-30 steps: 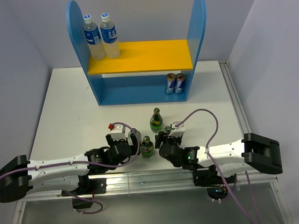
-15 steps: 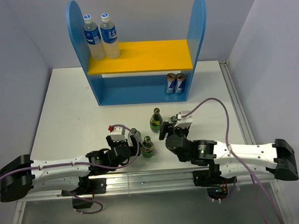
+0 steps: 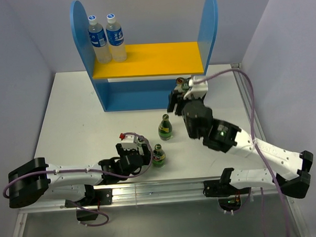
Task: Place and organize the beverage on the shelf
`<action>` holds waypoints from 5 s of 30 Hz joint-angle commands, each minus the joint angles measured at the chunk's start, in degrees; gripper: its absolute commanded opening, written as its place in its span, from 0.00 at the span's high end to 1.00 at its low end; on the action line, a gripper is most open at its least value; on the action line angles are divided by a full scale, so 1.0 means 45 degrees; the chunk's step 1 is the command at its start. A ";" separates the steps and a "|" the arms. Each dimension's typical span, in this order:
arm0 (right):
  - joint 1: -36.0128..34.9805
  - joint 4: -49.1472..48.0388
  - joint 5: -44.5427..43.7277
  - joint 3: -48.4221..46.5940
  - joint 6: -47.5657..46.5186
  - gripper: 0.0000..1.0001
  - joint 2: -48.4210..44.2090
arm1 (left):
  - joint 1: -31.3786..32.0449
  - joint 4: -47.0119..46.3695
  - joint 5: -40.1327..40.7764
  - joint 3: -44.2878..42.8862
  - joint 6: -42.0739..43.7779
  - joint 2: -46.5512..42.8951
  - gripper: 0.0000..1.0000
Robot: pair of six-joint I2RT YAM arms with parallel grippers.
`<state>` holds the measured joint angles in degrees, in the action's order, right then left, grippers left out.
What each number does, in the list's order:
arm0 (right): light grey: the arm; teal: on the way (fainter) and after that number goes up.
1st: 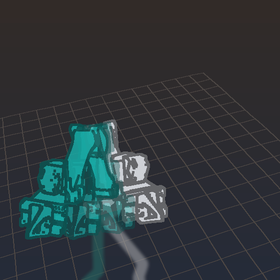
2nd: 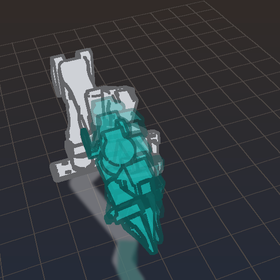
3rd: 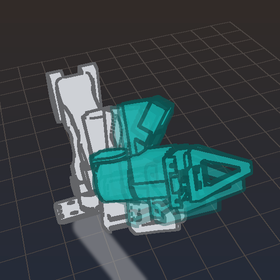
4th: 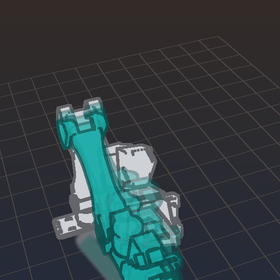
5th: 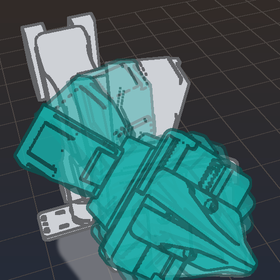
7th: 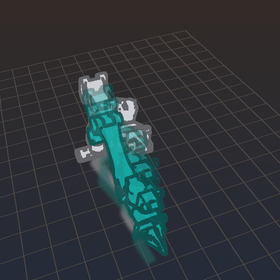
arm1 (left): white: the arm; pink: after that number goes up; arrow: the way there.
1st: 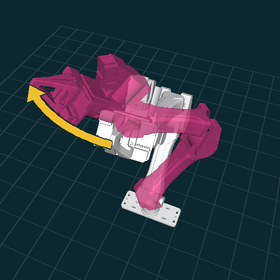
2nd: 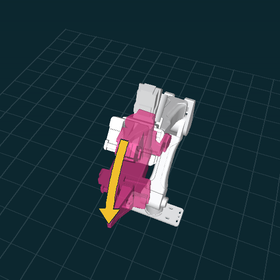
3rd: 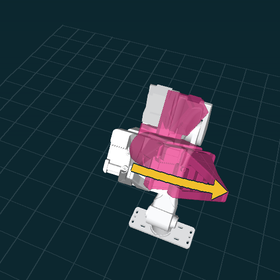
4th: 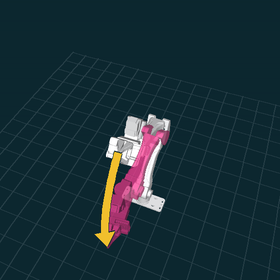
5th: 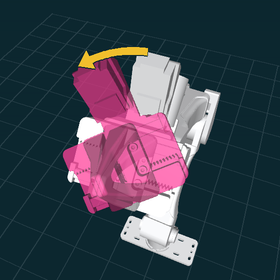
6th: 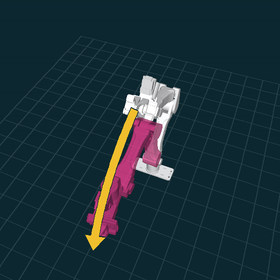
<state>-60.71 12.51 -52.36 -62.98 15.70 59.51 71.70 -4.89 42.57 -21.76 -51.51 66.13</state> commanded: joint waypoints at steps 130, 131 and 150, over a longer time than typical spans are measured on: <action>0.2787 0.0169 0.5307 0.7277 0.2741 0.00 -0.7618 | -0.7182 0.4581 -0.5863 -2.2153 1.0079 0.8466 1.00; 0.2768 0.0169 0.5326 0.7296 0.2741 0.00 -0.7657 | -0.7261 0.4562 -0.5981 -2.2447 1.0059 0.8759 1.00; 0.2787 -0.0027 0.5014 0.7648 0.2741 0.00 -0.7833 | -0.7516 0.1693 -0.9829 -2.2530 0.9473 1.1633 0.98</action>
<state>-47.86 14.15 -28.49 -28.71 27.64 24.93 37.71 11.11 2.76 -124.29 -8.40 118.91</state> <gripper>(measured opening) 0.995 0.710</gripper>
